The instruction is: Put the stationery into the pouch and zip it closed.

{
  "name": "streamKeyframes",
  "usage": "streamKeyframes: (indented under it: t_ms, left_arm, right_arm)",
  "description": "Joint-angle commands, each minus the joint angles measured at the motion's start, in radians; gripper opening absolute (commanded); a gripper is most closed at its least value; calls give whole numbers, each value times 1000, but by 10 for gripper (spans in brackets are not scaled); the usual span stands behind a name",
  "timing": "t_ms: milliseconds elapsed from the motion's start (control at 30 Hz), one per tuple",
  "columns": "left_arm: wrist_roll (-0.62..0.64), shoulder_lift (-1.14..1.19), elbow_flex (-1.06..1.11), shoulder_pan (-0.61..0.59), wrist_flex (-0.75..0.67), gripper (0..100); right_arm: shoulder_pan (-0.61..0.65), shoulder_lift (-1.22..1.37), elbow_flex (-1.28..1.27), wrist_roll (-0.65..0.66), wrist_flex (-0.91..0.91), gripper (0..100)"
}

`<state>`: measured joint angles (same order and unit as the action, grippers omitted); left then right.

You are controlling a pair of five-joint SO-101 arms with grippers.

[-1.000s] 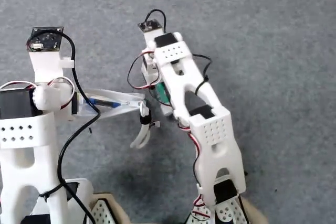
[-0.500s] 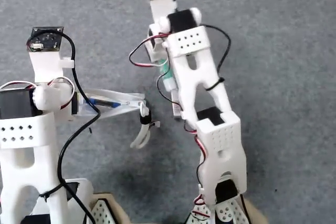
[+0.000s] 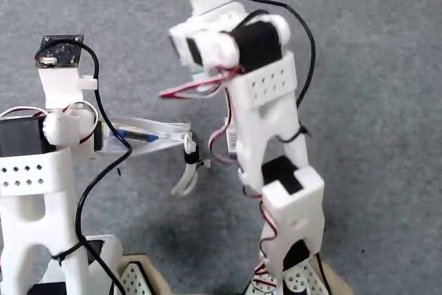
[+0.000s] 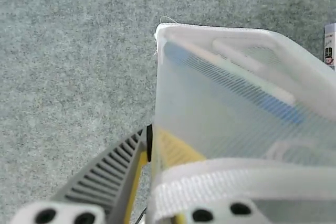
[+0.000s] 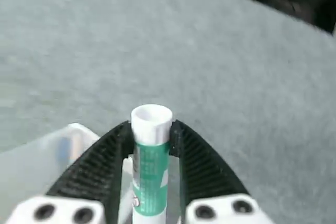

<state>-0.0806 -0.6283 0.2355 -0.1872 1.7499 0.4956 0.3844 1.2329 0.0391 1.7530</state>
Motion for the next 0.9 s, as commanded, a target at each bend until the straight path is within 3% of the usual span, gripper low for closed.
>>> streamKeyframes:
  t_ms: [0, 467, 600, 867]
  left_arm:
    - [11, -3, -4, -21, 11, 28]
    - [25, -5, -4, -18, 15, 27]
    - [25, -8, -2, -18, 15, 27]
    - [25, -46, 10, -19, 15, 27]
  right_arm:
    - [54, -120, 45, 8, 8, 12]
    - [66, -415, 5, 8, 8, 12]
    - [84, -559, -168, 0, 8, 12]
    - [261, -829, -716, -2, -104, 12]
